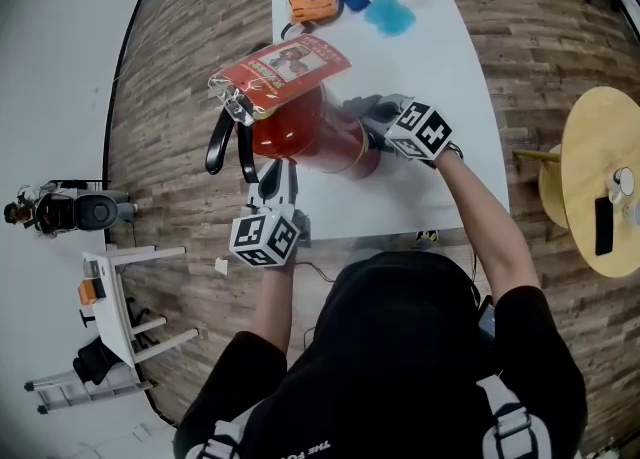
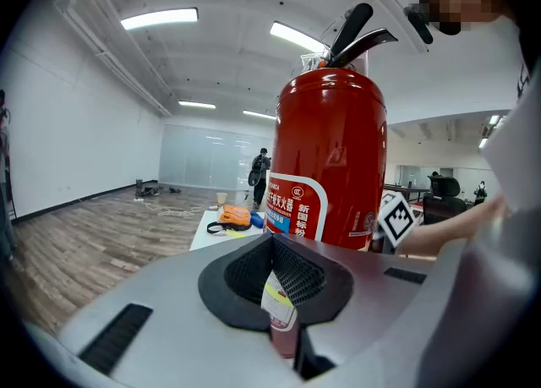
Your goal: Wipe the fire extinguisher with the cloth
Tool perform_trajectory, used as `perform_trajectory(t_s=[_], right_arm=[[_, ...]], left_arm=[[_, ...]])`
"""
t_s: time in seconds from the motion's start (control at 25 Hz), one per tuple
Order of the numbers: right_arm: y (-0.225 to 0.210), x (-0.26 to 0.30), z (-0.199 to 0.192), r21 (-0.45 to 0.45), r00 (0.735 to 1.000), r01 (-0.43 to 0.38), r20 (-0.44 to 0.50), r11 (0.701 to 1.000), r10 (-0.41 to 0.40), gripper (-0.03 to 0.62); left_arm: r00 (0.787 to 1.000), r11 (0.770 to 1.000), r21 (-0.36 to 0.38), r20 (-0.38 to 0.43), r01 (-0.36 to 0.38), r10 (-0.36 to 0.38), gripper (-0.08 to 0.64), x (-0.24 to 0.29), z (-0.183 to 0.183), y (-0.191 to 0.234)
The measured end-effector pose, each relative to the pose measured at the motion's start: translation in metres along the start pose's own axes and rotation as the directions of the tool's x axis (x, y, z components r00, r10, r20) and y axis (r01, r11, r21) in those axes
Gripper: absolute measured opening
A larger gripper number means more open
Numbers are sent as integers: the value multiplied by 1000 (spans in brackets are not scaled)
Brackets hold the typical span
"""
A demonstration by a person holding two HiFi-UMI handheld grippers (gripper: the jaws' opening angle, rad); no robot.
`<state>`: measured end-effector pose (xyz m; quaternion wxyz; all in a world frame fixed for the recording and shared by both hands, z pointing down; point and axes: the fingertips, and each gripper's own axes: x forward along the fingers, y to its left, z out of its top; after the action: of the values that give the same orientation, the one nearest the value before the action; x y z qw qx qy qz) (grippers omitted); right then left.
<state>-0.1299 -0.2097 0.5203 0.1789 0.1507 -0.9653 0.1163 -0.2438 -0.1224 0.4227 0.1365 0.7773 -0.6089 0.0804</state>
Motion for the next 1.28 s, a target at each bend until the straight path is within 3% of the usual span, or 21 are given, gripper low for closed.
perform_trajectory(t_s=[0.12,0.24,0.36,0.44,0.56,0.68,0.8,0.88,1.0,1.16,1.28], right_arm=[[11,-30,111,-155,973,-17,226,988,53,32],[27,-63,194,-313,926,1,358,950,117,32],[40,-86,236,-350,879,-48,430,936,206,32],[39,-81,240,-329,879,-87,418,940,228,32],[25,-47,207,-230,922,-153,318,961,223,32],[8,-9,136,-67,961,-207,172,976,216,32],[-3,10,56,122,980,-195,74,973,187,32],[-5,15,5,186,987,-158,-12,970,163,32],[0,16,-59,208,979,-111,-148,972,143,32],[24,12,-104,180,965,-98,-225,979,137,32],[61,5,-126,101,927,-181,-313,978,204,32]], left_arm=[[1000,1000,2,0,2,-2,22,0,1,0],[1000,1000,4,-4,5,-5,22,0,-1,0],[1000,1000,6,-5,7,-7,22,-1,-3,0],[1000,1000,7,-9,7,-7,22,-2,-3,0],[1000,1000,11,-14,6,-6,21,0,-2,1],[1000,1000,12,-15,5,-4,22,1,-1,0],[1000,1000,7,-12,2,-2,22,-1,-2,0],[1000,1000,11,-12,1,-1,21,-1,-1,1],[1000,1000,16,-14,1,-1,21,1,-2,2],[1000,1000,10,-7,-3,3,21,1,-3,3],[1000,1000,4,-3,-4,4,21,1,-4,3]])
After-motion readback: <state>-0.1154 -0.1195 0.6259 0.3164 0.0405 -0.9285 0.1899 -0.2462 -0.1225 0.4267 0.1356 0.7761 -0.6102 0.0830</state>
